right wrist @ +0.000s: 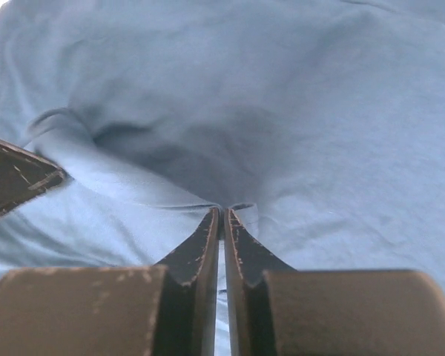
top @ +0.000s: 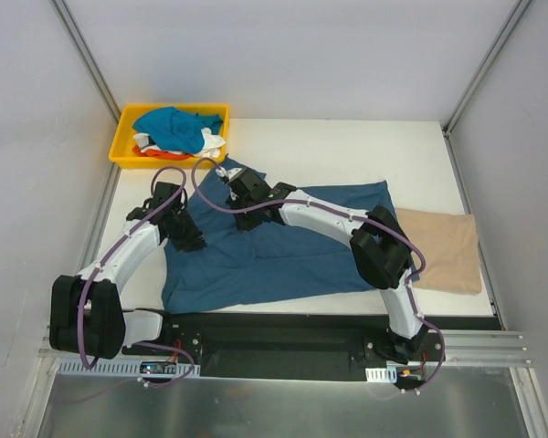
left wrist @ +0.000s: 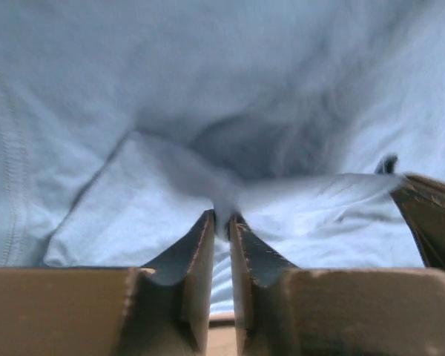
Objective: Fold and stack the t-shirts
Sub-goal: Fold the tshirt
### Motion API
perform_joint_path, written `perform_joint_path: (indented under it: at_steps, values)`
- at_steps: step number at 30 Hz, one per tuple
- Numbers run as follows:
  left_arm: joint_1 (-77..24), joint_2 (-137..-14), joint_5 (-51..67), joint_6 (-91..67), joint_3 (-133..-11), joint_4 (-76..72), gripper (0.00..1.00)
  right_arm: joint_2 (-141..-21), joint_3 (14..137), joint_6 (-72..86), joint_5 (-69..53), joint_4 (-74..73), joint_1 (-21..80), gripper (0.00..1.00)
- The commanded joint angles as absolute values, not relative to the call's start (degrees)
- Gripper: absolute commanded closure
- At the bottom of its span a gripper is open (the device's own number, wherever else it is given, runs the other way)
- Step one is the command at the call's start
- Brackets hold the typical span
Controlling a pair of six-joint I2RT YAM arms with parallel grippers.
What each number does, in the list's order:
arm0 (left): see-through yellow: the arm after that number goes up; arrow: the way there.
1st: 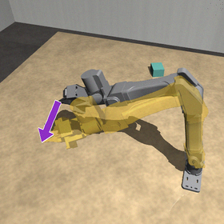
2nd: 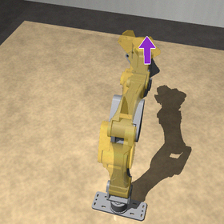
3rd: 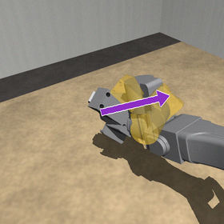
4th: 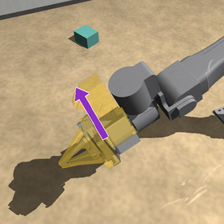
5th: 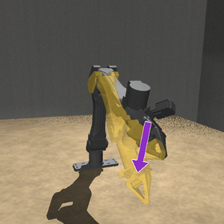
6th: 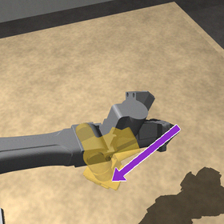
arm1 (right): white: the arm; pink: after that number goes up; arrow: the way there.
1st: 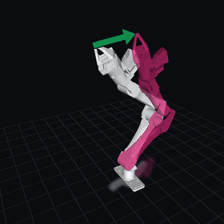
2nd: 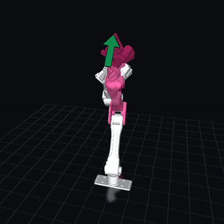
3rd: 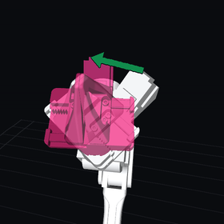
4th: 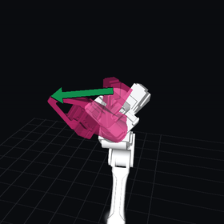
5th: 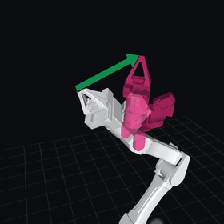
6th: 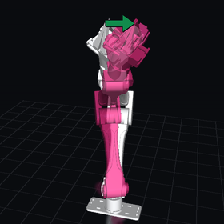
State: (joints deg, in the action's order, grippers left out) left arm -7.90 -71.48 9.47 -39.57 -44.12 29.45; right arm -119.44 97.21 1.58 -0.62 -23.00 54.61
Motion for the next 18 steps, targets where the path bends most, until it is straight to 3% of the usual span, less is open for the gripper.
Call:
perform_joint_path:
  at_steps: [1,2,4,5,7,9,18]
  values:
    - [-7.82,-75.48,1.33,-41.21,-48.51,31.03,0.65,-121.71,101.95,3.08,5.88,-25.13,54.4,0.87]
    - [-7.82,-76.11,1.14,-41.39,-49.3,31.03,0.57,-122.69,104.56,3.25,7.02,-26.18,54.23,0.85]
    - [-7.73,-77.16,2.37,-41.31,-51.49,30.94,0.45,-124.09,106.87,3.95,7.64,-28.81,53.97,0.64]
    - [-7.73,-77.17,2.46,-41.31,-52.03,30.94,0.26,-124.28,107.75,4.48,8.17,-29.18,53.79,0.59]
    - [-7.82,-76.12,2.29,-41.31,-52.65,30.94,0.01,-122.8,107.23,4.57,8.0,-28.92,53.7,0.35]
    - [-7.73,-74.89,2.28,-41.31,-52.04,31.02,0.01,-121.21,104.87,3.96,8.35,-27.87,53.61,0.03]
    - [-7.91,-69.7,14.4,-41.48,-44.22,27.08,0.01,-111.98,92.83,6.41,7.21,-25.4,53.44,0.03]
